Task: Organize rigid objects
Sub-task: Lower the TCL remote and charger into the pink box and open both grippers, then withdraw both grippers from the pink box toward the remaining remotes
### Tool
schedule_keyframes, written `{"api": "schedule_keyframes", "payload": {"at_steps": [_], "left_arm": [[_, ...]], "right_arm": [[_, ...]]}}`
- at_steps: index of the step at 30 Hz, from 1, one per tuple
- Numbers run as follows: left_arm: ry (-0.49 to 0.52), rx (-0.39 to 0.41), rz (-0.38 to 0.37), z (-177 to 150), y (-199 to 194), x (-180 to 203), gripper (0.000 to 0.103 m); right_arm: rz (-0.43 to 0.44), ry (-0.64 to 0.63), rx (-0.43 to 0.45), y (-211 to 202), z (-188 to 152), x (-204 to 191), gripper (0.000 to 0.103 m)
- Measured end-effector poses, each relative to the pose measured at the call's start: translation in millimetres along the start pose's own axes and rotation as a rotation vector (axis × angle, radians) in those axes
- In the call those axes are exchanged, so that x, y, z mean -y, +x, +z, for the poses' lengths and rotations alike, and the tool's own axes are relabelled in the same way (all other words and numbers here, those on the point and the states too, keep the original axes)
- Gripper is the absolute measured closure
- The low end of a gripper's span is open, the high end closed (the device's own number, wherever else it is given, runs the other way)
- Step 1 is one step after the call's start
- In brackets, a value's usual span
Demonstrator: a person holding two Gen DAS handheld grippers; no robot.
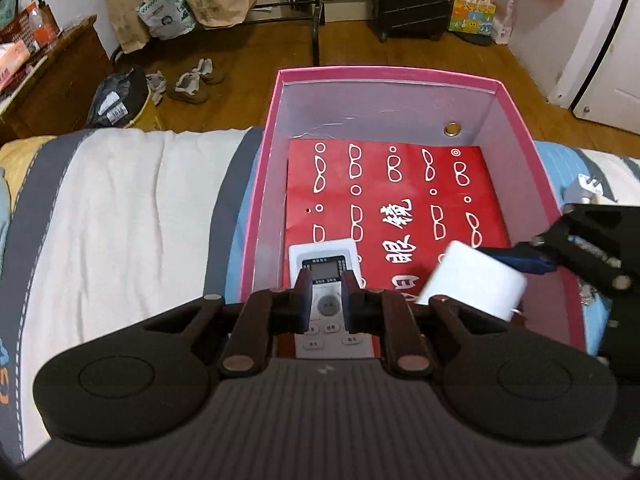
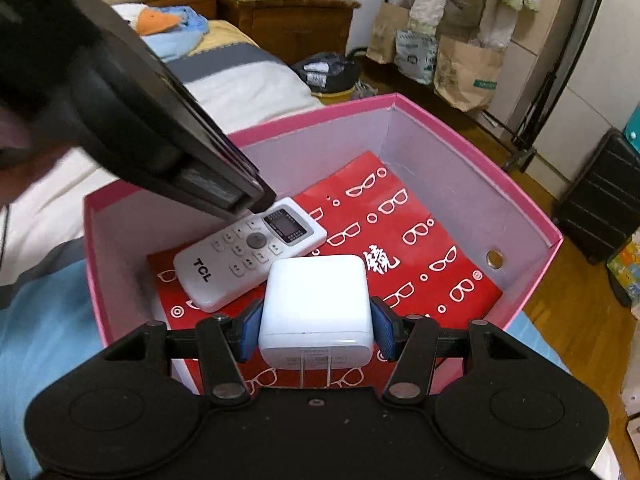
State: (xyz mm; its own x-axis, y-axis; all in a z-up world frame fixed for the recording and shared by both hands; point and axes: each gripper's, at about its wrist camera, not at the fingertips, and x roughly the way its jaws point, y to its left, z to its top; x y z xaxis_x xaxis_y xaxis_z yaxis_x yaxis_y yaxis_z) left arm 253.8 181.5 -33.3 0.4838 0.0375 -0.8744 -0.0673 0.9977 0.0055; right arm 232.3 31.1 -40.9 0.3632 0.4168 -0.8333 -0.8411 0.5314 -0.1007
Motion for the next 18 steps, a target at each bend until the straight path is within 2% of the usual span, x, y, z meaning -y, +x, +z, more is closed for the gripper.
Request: {"api": "schedule_keyframes", "payload": {"at_steps": [4,6,8,12,15,18], "left_arm": [[-0.003,-0.001,-0.039,-2.9,-8.4,-3.0,0.089],[-0.009,0.005,-0.038,-5.1,-14.9,-4.0,0.088],[-0.015,0.019,-0.044,-6.9,-23.2,-3.6,0.088],[-0.014,0.040,-0.051,-11.4,-40.9,2.8,0.085],[0.008,0.043,-0.061,-16.0,-54.8,11.8,0.078],[0.053,0.063,-0.026,-21.0,-67.0,24.1,0.078]], "right_arm": [[0.028,0.049,-0.023,12.9,6.8,2.3,0.043],[0.053,0.121,0.010,13.1,8.4,8.3,0.035],[0.069,0.193,0.038,5.3,5.9,16.7,0.035],[0.099,0.256,0.117,-34.0,-8.4,30.2,0.035],[0.120,0.304,0.152,-67.8,-16.2,40.4,0.035],[0.103,0.318,0.168,-100.8,-22.9,44.8,0.035]]}}
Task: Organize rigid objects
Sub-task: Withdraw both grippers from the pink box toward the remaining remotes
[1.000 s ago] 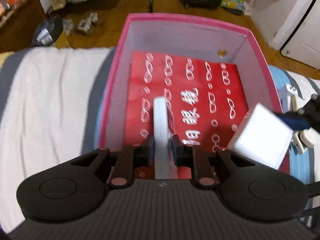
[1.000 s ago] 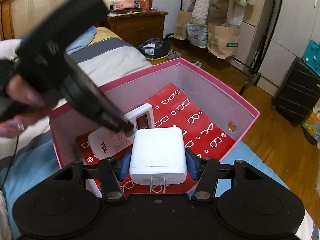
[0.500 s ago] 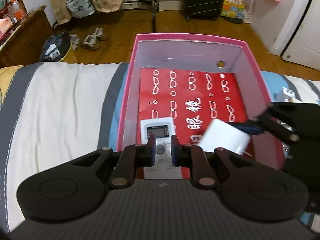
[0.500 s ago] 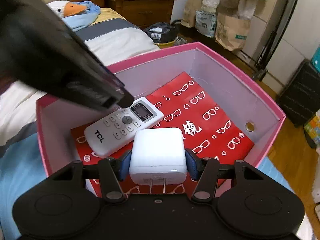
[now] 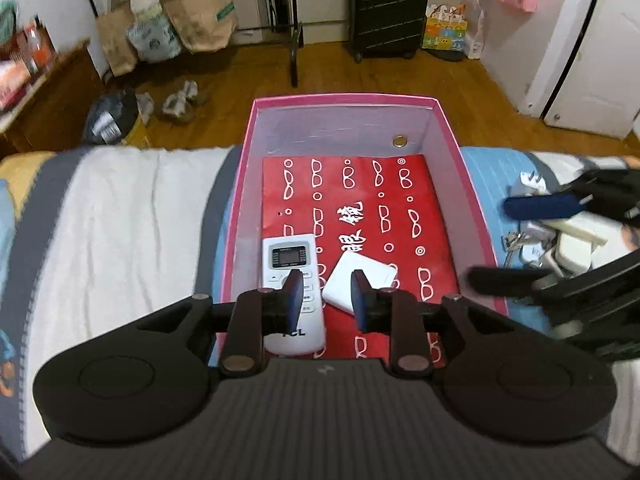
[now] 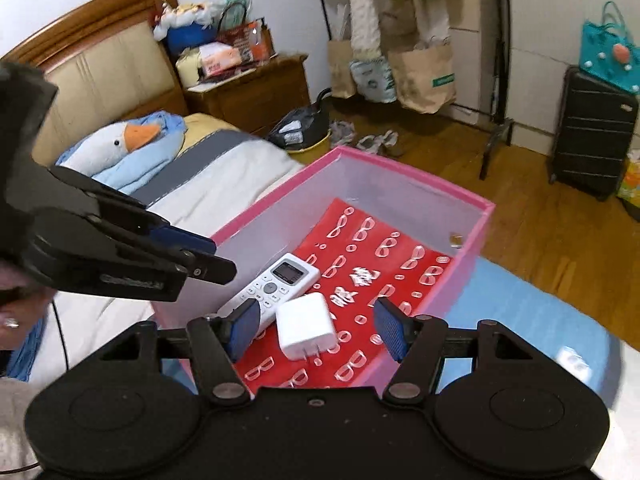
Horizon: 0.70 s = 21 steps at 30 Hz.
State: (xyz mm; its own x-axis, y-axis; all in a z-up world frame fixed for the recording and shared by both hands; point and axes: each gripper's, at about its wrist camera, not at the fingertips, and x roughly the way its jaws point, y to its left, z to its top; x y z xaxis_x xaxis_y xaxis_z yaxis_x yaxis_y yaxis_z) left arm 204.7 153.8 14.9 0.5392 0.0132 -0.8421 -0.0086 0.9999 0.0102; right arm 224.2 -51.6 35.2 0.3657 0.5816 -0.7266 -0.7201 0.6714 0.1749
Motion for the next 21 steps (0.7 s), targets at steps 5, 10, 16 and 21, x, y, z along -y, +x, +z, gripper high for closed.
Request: {"api": "schedule_keyframes", "payload": {"at_steps": [5,10,16,21], "left_arm": [[0.037,0.005,-0.026,-2.7,-19.6,15.9,0.076],[0.102,0.036,-0.038,-5.8,-41.2,38.4,0.067],[0.189,0.065,-0.083,-11.2,-59.9,81.0,0.058],[0.247,0.077,-0.131,-15.7,-63.3,119.9,0.047]], "right_arm": [[-0.033,0.033,0.015,-43.0,-7.8,5.0,0.035],[-0.065,0.046,0.046,-81.0,-26.3,10.2,0.035],[-0.109,0.002,0.067,-115.6,-49.6,8.9,0.035],[-0.165,0.040,0.098,-134.0,-71.5,19.9,0.026]]}}
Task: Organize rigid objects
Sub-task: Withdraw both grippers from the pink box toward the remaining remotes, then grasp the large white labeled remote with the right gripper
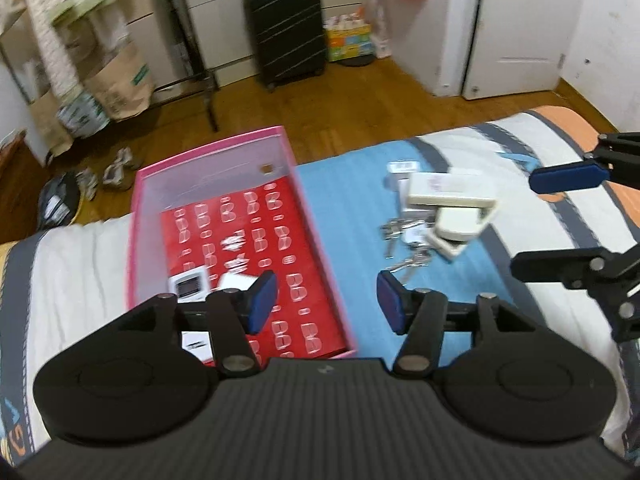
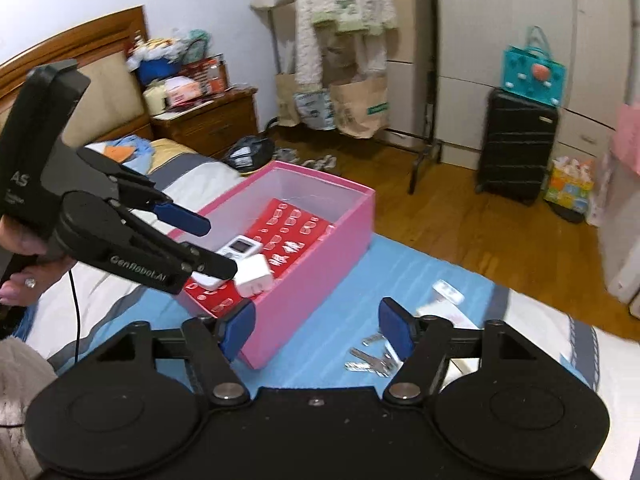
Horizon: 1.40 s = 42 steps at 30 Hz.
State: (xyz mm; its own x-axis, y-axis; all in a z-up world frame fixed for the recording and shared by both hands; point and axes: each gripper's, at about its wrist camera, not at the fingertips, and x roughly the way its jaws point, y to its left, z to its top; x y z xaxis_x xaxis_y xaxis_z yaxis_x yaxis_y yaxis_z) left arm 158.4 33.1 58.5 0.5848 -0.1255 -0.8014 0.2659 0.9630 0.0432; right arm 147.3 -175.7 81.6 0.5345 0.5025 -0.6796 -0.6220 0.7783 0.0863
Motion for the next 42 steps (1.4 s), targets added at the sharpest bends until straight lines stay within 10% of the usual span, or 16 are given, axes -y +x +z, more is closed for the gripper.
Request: {"api": "schedule_keyframes", "payload": {"at_steps": [14,26,42], "left_arm": [[0.061,-0.068,-0.095,18.4,63.0,78.2,0.028],[-0.031,-0.039,-0.188,21.7,128.5,94.8,0.028],[-0.107,0.016,-0.287,11.0,207.1,103.3,0.028]], "right_arm": [[-0.151,0.199,-0.023,15.0,-52.8,87.7,0.018],[-0.087,0.238,0.029,48.0,-67.9,148.9,0.018],[0.098,-0.103,-0.283,170.1,-22.5,169.1,0.036]]}}
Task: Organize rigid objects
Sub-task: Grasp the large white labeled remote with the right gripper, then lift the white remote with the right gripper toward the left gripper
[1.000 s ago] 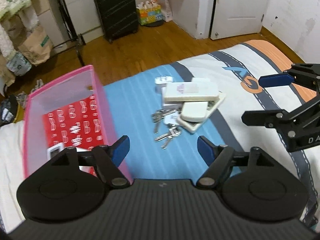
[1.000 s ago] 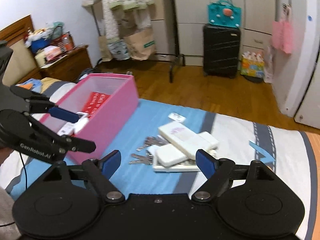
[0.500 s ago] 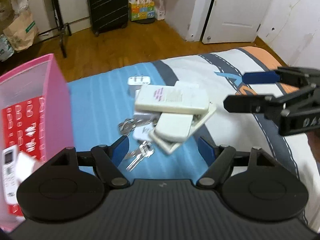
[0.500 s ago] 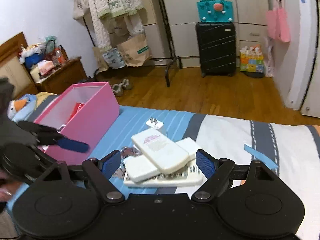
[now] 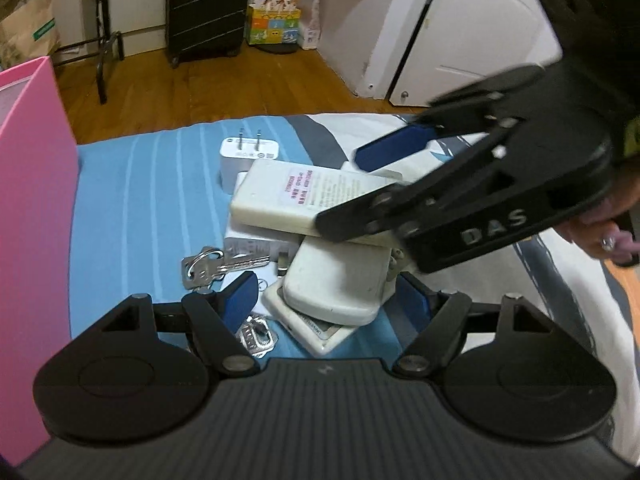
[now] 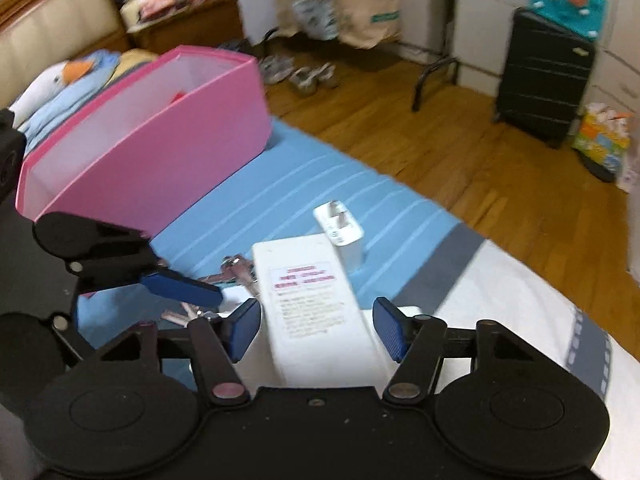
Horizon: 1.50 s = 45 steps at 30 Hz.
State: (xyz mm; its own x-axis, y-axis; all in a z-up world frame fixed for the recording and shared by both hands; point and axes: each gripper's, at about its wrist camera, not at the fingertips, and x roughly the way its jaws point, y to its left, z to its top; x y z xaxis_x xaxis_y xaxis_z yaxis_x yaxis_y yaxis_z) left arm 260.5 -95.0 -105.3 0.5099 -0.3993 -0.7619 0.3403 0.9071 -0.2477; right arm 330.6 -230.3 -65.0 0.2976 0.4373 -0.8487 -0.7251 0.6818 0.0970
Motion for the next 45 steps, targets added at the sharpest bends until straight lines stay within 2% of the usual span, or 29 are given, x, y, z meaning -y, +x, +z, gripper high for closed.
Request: {"api": "schedule_keyframes", "payload": {"at_steps": [3,6,10,16,27,33,37,43,45], "left_arm": [[0.025,-0.003,-0.001,-1.5,7.2,0.2,0.032],[0.014,0.011,-0.014,-4.2,9.0,-3.7,0.035],[0.050,0.029,-0.003,-9.8,4.6,-0.6,0.048],[0.032,0.006,-0.017,-17.3,-4.1,4.3,0.048],[-0.024,-0.081,-0.006,-40.7,-23.9,10.8,0.048],[-0.030,-0.136,-0.028,-50.2,-29.5,16.6,0.052],[-0.028,-0.143,-0.022,-49.4,-33.0,14.9,0.046],[-0.010,-0.138,-0.010,-48.9,-29.9,9.3,0.040],[-0.008,-0.152,0.007,-48.1,-31.4,8.4,0.039]], "right_arm": [[-0.005,-0.011,-0.031,10.0,1.3,-4.4,0.033],[-0.019,0.029,0.004,10.1,-4.2,-5.5,0.033],[-0.077,0.061,0.016,2.5,-8.8,-9.9,0.035],[-0.099,0.224,0.040,-14.0,-24.8,-18.1,0.035],[0.031,0.586,0.122,-36.4,-64.9,-21.8,0.036],[0.008,0.655,0.132,-40.5,-82.3,-34.5,0.036],[-0.045,0.670,0.131,-42.7,-91.3,-39.5,0.036],[-0.002,0.739,0.112,-34.1,-109.3,-31.8,0.036],[0.045,0.748,0.125,-34.3,-116.4,-29.2,0.036]]}}
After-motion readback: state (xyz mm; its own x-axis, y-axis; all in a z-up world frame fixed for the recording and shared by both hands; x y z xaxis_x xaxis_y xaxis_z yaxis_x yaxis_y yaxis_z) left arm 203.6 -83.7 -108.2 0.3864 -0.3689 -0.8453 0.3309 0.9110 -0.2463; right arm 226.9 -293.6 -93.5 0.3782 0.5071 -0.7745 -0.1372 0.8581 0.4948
